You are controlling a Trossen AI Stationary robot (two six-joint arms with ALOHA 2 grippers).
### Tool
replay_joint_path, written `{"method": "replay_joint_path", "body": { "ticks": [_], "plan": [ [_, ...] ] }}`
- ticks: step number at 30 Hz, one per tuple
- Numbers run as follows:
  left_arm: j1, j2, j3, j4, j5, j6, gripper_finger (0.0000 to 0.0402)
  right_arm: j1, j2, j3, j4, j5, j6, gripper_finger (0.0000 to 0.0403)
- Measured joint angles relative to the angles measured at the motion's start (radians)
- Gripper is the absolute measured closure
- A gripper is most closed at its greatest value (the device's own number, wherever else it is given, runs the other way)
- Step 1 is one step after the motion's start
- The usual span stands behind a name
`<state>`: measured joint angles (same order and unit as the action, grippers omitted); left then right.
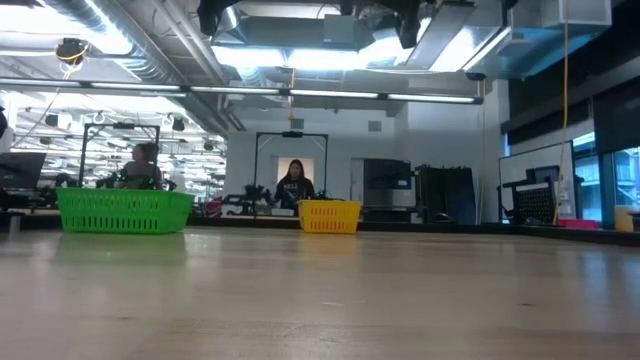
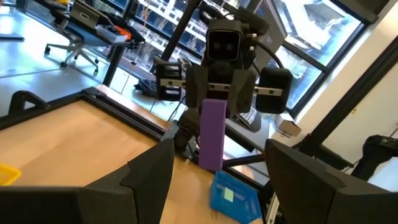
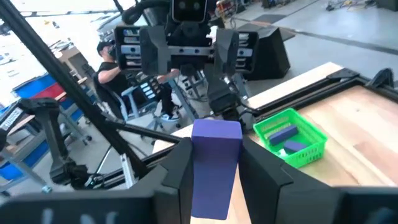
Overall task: Sort & place blocks by color
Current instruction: Put the violet block into the green bin
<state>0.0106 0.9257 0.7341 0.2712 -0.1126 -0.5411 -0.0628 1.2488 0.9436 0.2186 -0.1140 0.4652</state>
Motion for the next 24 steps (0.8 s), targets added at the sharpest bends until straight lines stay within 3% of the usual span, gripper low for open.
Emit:
{"method": "replay_joint_path", "body": {
  "ticks": [5,24],
  "plan": [
    [0.000,0.000,0.000,-0.001,0.002,-0.001,0.0159,0.000,0.000,0.000,-0.013,-0.041,0.031,0.0303],
    [0.000,0.000,0.000,-0.001,0.016,-0.006,0.0159,0.000,0.000,0.000,-0.014,-0.042,0.033,0.0303]
  ]
}}
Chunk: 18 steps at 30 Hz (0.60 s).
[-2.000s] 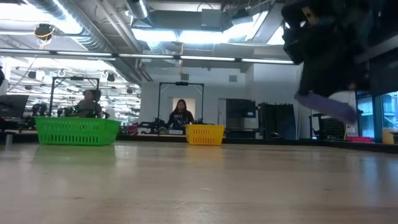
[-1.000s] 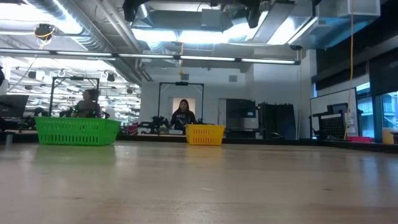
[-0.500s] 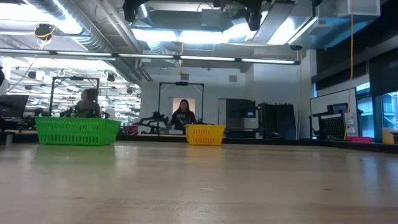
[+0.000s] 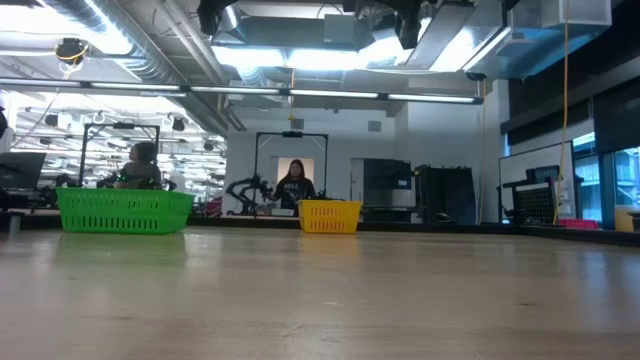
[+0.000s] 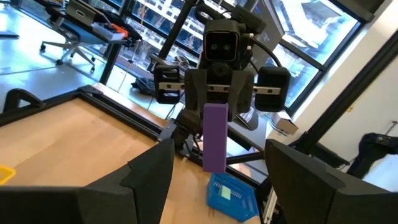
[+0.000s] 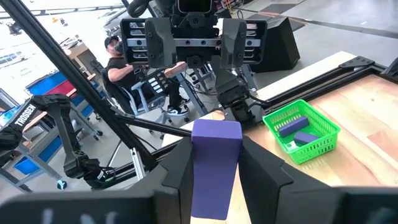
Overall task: Sort & place blocks by color
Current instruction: Put the violet block into the green bin
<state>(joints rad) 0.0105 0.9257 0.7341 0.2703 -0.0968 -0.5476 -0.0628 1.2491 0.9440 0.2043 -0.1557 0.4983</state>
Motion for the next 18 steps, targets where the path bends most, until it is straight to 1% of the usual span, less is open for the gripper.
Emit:
{"method": "replay_joint_path", "body": {
  "ticks": [18],
  "plan": [
    [0.000,0.000,0.000,0.000,0.009,0.000,0.0159,0.000,0.000,0.000,0.000,-0.005,-0.005,0.0303]
  ]
}}
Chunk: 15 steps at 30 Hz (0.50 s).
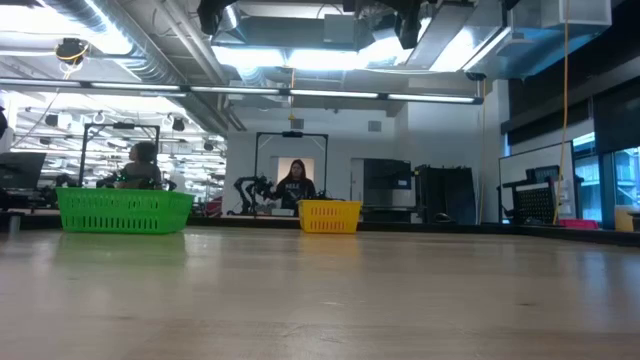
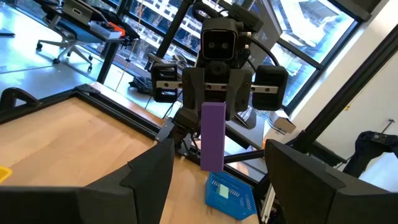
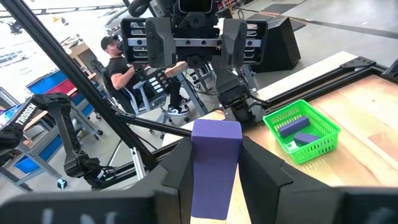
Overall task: Sort & place blocks by color
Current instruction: Put the violet block into the green bin
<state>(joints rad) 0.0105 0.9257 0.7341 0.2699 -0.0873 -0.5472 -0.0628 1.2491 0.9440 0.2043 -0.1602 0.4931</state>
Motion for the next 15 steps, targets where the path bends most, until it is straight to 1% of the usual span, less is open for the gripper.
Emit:
{"method": "replay_joint_path", "body": {
  "ticks": [15],
  "plan": [
    [0.000,0.000,0.000,0.000,0.000,0.000,0.0159,0.000,0.000,0.000,0.000,-0.018,0.000,0.0303]
  ]
}}
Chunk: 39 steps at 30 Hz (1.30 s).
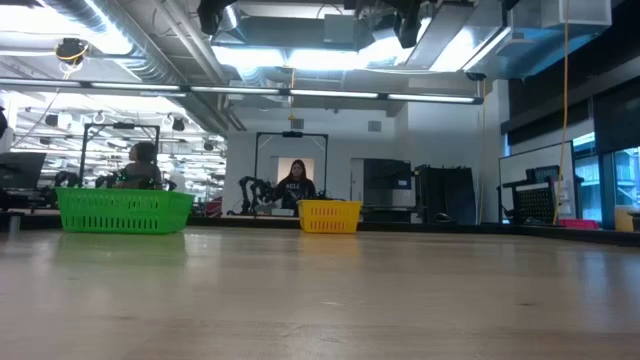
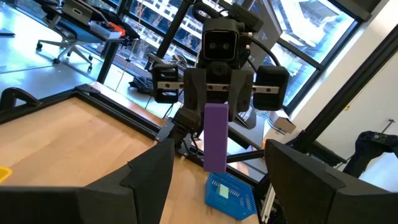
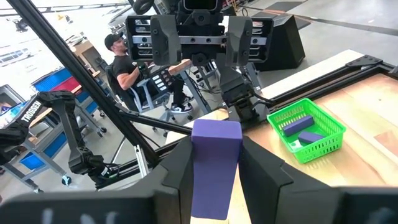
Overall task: Sort & place blocks by color
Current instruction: Put the violet block into the green bin
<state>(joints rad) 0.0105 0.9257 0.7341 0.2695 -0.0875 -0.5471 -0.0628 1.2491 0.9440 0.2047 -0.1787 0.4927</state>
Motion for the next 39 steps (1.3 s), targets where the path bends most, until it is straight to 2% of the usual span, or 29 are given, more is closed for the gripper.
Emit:
{"method": "replay_joint_path", "body": {
  "ticks": [8,14,19,29,35,39],
  "plan": [
    [0.000,0.004,0.000,0.001,0.010,0.000,0.0159,0.000,0.000,0.000,0.005,0.000,-0.026,0.0303],
    [0.002,0.067,0.001,0.028,0.052,0.014,0.0159,0.000,0.000,0.000,0.017,0.001,-0.030,0.0303],
    [0.002,0.162,0.002,0.152,0.094,0.052,0.0159,0.000,0.006,0.001,0.017,0.001,-0.031,0.0303],
    [0.002,0.315,0.001,0.334,0.102,0.098,0.0159,0.000,0.015,0.001,0.020,0.001,-0.031,0.0303],
    [0.006,0.383,0.068,0.334,0.098,0.161,0.0159,0.000,0.015,0.001,0.020,0.001,-0.031,0.0303],
    [0.023,0.433,0.147,0.221,0.098,0.191,0.0159,0.000,0.015,0.001,0.019,0.001,-0.035,0.0303]
  ]
}}
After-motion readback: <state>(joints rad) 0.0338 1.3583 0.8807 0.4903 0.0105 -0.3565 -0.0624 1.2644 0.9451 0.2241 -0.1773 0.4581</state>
